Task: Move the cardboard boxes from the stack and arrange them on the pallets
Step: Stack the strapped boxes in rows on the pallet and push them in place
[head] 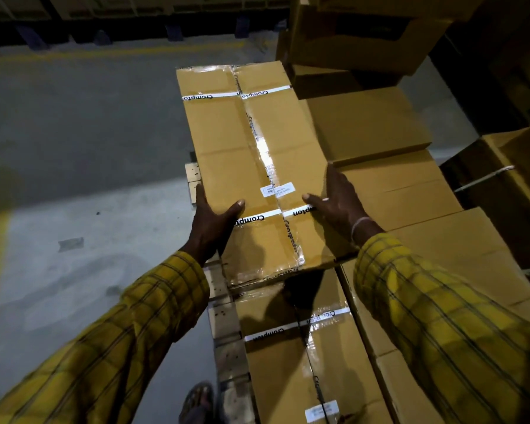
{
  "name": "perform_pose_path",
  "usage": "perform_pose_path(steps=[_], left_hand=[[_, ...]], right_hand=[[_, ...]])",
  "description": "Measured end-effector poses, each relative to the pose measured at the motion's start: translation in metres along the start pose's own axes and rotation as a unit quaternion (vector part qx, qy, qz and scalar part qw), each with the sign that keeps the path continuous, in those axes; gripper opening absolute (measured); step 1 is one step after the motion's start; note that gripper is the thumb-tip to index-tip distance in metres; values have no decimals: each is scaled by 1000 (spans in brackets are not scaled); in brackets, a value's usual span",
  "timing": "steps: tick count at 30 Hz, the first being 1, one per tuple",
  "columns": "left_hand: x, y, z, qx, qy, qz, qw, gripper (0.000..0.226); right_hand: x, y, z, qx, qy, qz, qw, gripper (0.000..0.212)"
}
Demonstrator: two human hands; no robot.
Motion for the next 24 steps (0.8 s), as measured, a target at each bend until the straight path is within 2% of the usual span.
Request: perform_pose_path(steps=[5, 10, 18, 22, 24], left_hand=[[3, -1, 28, -16, 18, -41, 999, 97], [4, -3, 13, -14, 16, -56, 998, 94], [6, -8, -5, 19, -8, -107, 994, 111], [6, 0, 21, 44, -35, -249, 967, 131], [-6, 13, 44, 62, -4, -344, 937, 124]], right_hand=[[-33, 15, 69, -28, 36, 78, 996, 89], [-29, 15, 69, -83, 31, 77, 993, 84], [-17, 18, 46, -30, 11, 62, 998, 86], [-21, 20, 60, 12, 3, 91, 996, 90], [-28, 23, 74, 19, 7, 112, 993, 88]])
Point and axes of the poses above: each hand's wrist, its own z-axis away from the middle knuckle, its own y-axis out of the palm, x = y × z, the point moved 10 cm from there along -z, towards the middle knuckle, and after that the axes turned 9 degrees about y, right-handed, at the moved point
